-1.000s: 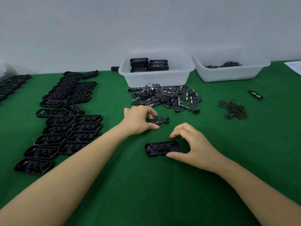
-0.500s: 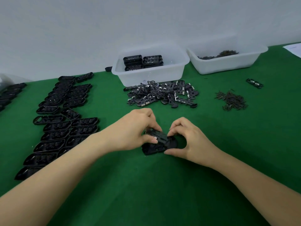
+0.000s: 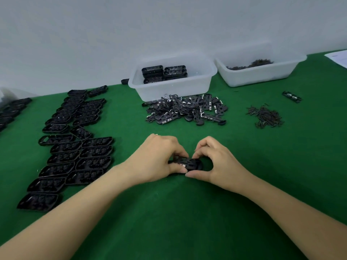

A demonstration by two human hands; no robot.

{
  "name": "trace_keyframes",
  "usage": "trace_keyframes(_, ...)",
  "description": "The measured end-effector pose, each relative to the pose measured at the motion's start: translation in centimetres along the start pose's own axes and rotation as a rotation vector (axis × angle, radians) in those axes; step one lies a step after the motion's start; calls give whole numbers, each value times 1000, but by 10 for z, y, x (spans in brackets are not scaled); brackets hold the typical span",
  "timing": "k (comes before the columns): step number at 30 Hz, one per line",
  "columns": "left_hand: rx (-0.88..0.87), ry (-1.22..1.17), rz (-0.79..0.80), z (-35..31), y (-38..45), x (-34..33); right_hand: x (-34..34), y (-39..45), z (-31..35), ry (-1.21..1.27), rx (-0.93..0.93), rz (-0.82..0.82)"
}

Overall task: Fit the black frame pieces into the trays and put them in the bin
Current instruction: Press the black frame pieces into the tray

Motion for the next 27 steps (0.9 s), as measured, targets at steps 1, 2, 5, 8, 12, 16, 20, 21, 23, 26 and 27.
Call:
trace_keyframes(1, 20, -50, -48, 3, -5, -1, -1, 0, 0, -6, -4, 7)
trace_keyframes(2, 49, -113, -94, 6, -10, -2, -1, 0, 0, -12, -2, 11)
trace_keyframes(5, 114, -258, -204, 13, -21, -7, -1, -1, 1, -22, 4, 13)
trace_keyframes(8, 91, -297, -264, 14, -26, -10, -1, -1, 2, -25, 9, 13)
trace_keyframes(12, 114, -306, -372, 24, -38, -11, 0, -1, 2, -22, 11, 3)
trace_keyframes(16, 86, -212, -514, 33, -56, -4, -1, -1, 0, -17, 4, 6)
trace_keyframes(20, -13, -77, -487, 29, -63, -9, -2, -1, 1, -34, 12, 12)
trace_keyframes(21, -18, -87, -478, 29, -62, -10, -2, -1, 1, -38, 12, 14)
trace_keyframes(23, -28, -128, -453, 28, -58, -11, -2, -1, 1, -43, 11, 16)
trace_keyframes(26, -58, -222, -366, 27, -47, -15, -2, 0, -1, -49, -3, 5)
trace_keyframes(27, -70, -259, -345, 27, -44, -16, -1, -1, -1, -46, -7, 3)
Point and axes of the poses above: each hand's wrist, its own y-axis towards the middle knuckle, its own x-axis out of the back of the hand, z = x × y, the point moved 7 cm from there along y, towards the middle knuckle, and after that the axes turned 9 degrees about -z, right-handed, at the moved point
